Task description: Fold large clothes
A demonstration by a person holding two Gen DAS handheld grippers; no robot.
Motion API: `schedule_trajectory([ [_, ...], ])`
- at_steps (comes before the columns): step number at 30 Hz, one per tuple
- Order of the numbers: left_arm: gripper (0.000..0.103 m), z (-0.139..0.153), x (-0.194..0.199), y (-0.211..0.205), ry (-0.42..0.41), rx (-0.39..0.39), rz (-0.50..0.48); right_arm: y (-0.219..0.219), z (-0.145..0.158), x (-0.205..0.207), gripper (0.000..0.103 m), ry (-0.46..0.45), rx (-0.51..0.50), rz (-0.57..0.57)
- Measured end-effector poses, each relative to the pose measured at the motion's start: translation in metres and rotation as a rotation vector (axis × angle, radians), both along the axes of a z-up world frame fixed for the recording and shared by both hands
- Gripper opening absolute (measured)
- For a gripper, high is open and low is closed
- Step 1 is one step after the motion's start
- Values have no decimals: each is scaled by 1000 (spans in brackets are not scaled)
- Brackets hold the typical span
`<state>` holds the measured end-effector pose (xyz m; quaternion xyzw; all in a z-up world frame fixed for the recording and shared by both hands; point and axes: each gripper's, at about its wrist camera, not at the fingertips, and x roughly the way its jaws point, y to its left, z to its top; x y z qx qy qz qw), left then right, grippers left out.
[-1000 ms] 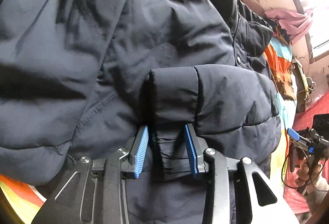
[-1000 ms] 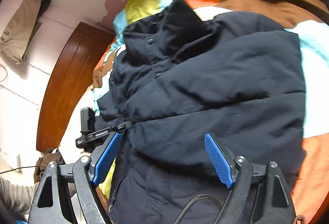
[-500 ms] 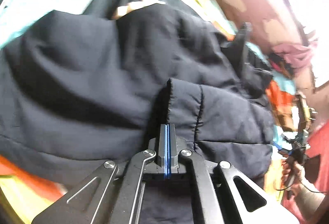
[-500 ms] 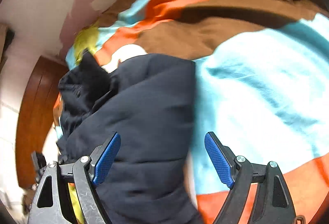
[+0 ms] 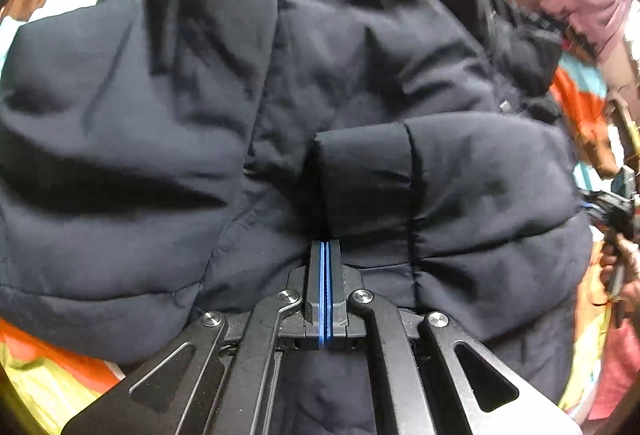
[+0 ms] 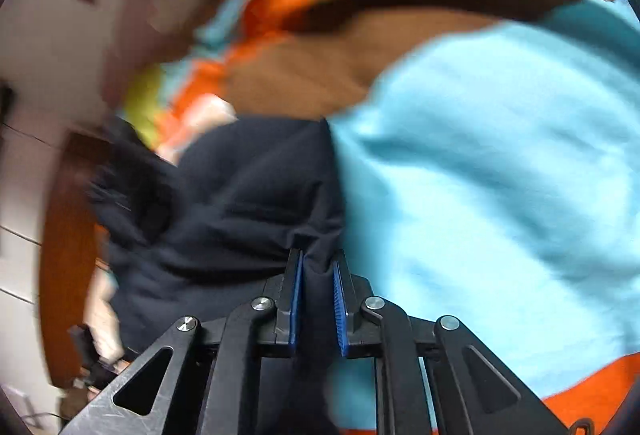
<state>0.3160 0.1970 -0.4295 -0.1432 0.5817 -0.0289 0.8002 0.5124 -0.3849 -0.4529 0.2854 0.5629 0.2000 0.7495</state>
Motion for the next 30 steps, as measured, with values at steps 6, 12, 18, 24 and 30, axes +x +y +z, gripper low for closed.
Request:
schedule_trajectory([
  [6, 0, -2, -3, 11, 10, -19, 28, -11, 19, -27, 78, -8, 127, -5],
  [12, 0, -3, -6, 26, 18, -5, 38, 24, 0, -70, 67, 71, 113, 220],
  [18, 0, -8, -4, 11, 28, 71, 31, 8, -11, -90, 22, 97, 66, 151],
  [24, 0, 11, -24, 22, 2, 48, 76, 10, 44, -89, 77, 17, 11, 89],
  [30, 0, 19, -66, 62, 6, 7, 124, 37, 104, -104, 79, -99, -72, 164],
])
